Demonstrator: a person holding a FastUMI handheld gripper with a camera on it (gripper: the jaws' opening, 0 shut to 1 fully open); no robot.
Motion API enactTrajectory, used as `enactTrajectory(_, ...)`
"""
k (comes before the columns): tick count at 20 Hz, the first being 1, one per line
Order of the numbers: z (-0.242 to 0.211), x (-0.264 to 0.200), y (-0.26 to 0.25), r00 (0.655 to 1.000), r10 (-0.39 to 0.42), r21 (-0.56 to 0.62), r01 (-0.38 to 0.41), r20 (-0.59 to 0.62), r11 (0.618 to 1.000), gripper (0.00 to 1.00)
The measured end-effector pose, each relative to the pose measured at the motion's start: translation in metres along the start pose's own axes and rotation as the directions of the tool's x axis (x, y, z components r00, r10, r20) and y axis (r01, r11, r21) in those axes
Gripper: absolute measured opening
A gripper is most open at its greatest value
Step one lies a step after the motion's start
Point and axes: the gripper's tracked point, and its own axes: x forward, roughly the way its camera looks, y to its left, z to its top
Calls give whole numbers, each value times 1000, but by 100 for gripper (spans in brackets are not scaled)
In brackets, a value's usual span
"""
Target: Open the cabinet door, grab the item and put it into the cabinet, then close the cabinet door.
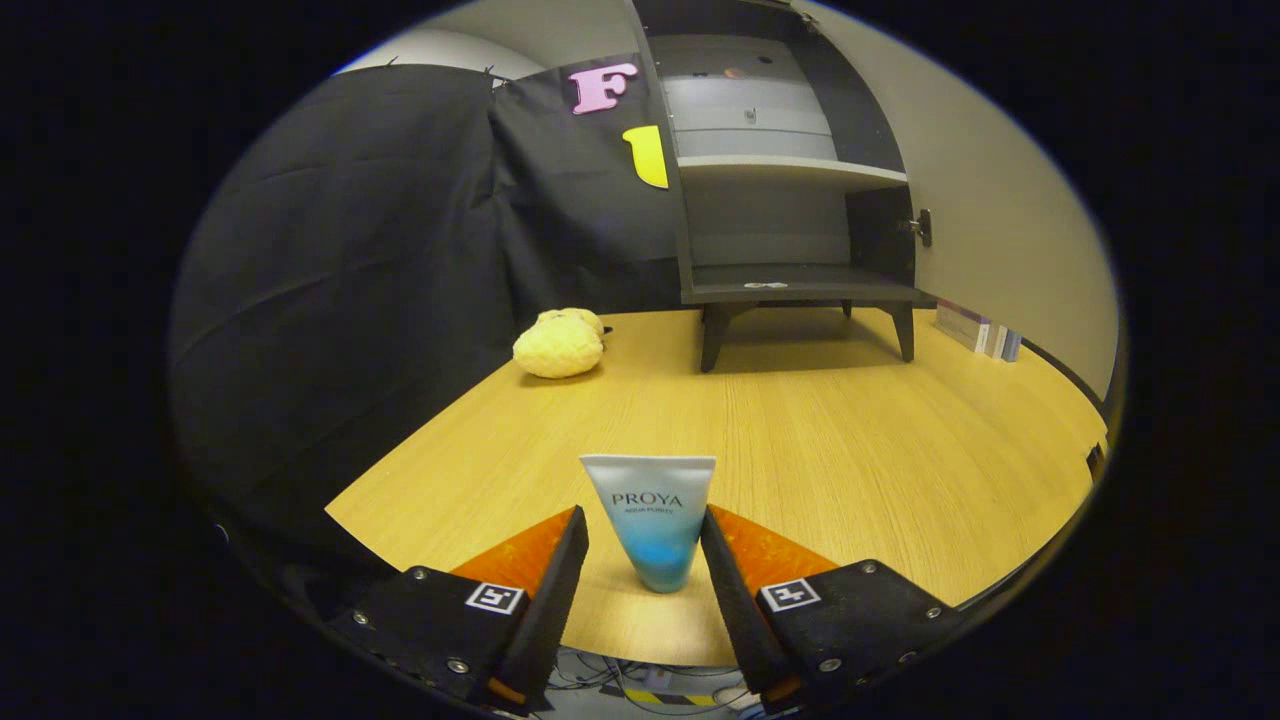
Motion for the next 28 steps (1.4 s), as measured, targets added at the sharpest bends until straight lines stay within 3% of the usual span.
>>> enactTrajectory(1,-4,2,-2,1000,-6,0,6,-18,1000,67)
enactTrajectory(2,0,5,-1,1000,-1,0,1,-5,1000,55)
enactTrajectory(5,4,2,4,999,28,11,-27,-42,1000,50)
enactTrajectory(14,83,-4,-23,999,31,-28,-30,15,999,50)
enactTrajectory(22,192,2,-78,992,-24,-52,31,128,998,50)
enactTrajectory(28,266,18,-106,991,-8,-50,15,136,999,50)
